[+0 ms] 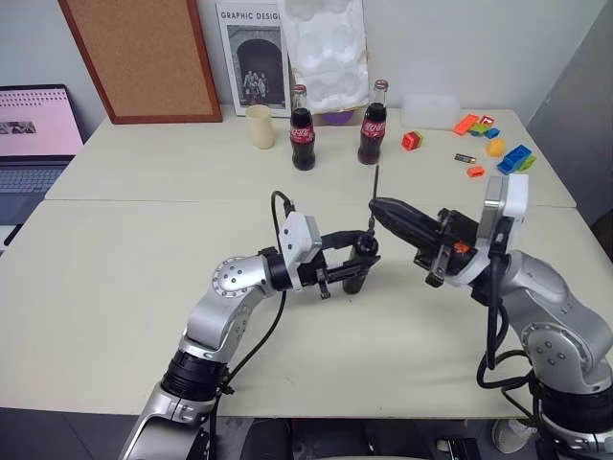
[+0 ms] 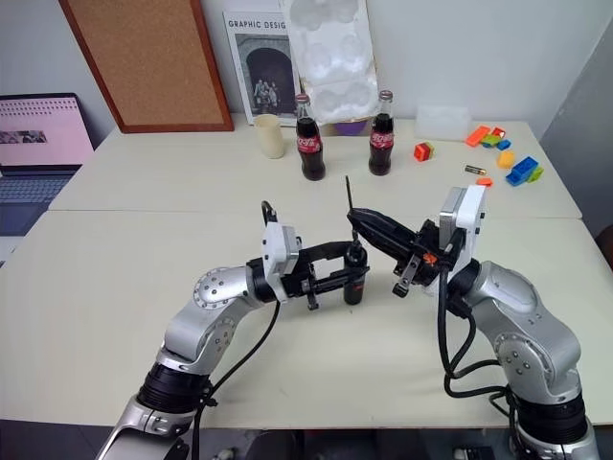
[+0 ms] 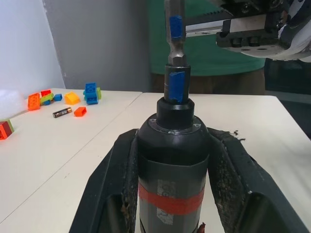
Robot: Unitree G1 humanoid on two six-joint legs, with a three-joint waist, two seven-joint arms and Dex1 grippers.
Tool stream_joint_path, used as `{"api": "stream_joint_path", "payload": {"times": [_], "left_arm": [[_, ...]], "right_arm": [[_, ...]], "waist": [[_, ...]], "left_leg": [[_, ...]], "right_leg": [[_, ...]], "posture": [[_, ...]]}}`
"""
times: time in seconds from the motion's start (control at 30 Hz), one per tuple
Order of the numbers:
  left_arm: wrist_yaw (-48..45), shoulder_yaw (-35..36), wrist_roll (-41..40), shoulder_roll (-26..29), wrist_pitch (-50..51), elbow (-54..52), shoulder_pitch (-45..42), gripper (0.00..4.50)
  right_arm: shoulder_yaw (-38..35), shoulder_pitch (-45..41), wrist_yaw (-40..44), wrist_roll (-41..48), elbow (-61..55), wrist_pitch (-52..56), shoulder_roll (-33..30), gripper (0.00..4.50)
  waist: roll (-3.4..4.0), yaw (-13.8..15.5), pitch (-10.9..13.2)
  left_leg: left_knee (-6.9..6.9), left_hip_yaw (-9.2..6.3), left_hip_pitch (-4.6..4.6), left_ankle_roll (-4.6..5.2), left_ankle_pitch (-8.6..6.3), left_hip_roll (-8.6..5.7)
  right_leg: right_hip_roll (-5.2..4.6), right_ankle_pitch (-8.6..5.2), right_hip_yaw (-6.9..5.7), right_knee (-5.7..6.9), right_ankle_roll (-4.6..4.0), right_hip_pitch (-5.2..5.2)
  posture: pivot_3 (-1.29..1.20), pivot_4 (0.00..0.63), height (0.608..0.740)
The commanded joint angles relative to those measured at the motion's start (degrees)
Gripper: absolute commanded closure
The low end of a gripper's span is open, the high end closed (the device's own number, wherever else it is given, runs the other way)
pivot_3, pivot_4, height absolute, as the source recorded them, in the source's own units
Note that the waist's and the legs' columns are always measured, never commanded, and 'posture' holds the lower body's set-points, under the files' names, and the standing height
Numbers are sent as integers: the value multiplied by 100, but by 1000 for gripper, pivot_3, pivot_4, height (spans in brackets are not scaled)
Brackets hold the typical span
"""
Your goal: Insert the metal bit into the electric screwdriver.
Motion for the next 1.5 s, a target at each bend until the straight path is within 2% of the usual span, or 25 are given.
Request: {"api": "stream_joint_path", "payload": {"times": [0.03, 0.4, 1.07, 1.2, 1.23, 1.27, 1.3, 1.33, 1.5], "left_arm": [[60, 31, 74, 58, 97, 125, 52, 2862], [87, 10, 46, 56, 113, 68, 68, 2862], [114, 8, 31, 39, 111, 41, 73, 2862], [110, -3, 42, 46, 106, 37, 74, 2862], [110, -5, 43, 48, 105, 37, 73, 2862], [109, -7, 45, 50, 104, 37, 73, 2862], [108, -10, 46, 53, 102, 37, 74, 2862], [106, -13, 48, 55, 100, 37, 74, 2862], [92, -20, 53, 70, 88, 43, 81, 2862]], "right_arm": [[2, -2, -101, 131, 87, 312, -79, 4500], [197, -77, -254, 48, -6, 648, -223, 4500], [-100, -1, -229, 437, -16, 735, -314, 4500], [-109, -19, -200, 564, -21, 808, -321, 3893], [-121, -25, -189, 603, -26, 835, -320, 3603], [-135, -29, -175, 636, -31, 859, -325, 3514], [-153, -31, -164, 656, -40, 878, -330, 3187], [-173, -35, -159, 675, -47, 890, -336, 3136], [-427, -101, -251, 955, -123, 957, -385, 1857]], "waist": [[0, -1, 0], [0, -2, 0], [0, -4, 0], [-2, -3, 2], [-2, -3, 3], [-1, -3, 3], [-1, -3, 3], [-2, -3, 3], [-2, -3, 3]], "left_leg": [[0, 0, 0, 0, 0, 0], [0, 0, 0, 0, 0, 0], [-1, 0, -1, 0, 0, 0], [0, 0, -2, 0, 0, 0], [0, 0, -5, 0, 0, 0], [0, 1, -6, 0, 0, 0], [-1, 1, -7, 0, 0, 0], [-1, 1, -7, 0, 0, 0], [-3, 1, -9, 0, 0, 0]], "right_leg": [[0, 0, 0, 0, 0, 0], [0, -1, 0, -1, 0, -1], [0, -3, 1, -2, -3, -2], [0, -4, 1, -2, -4, -2], [0, -4, 1, -2, -4, -5], [0, -4, 2, -2, -4, -5], [0, -3, 2, -3, -3, -7], [0, -3, 1, -3, -3, -7], [0, -3, 1, -7, -2, -7]], "posture": [[0, 150, 740], [0, 150, 740], [0, 150, 740], [0, 150, 740], [0, 150, 740], [0, 150, 740], [0, 150, 740], [0, 150, 740], [0, 150, 740]]}}
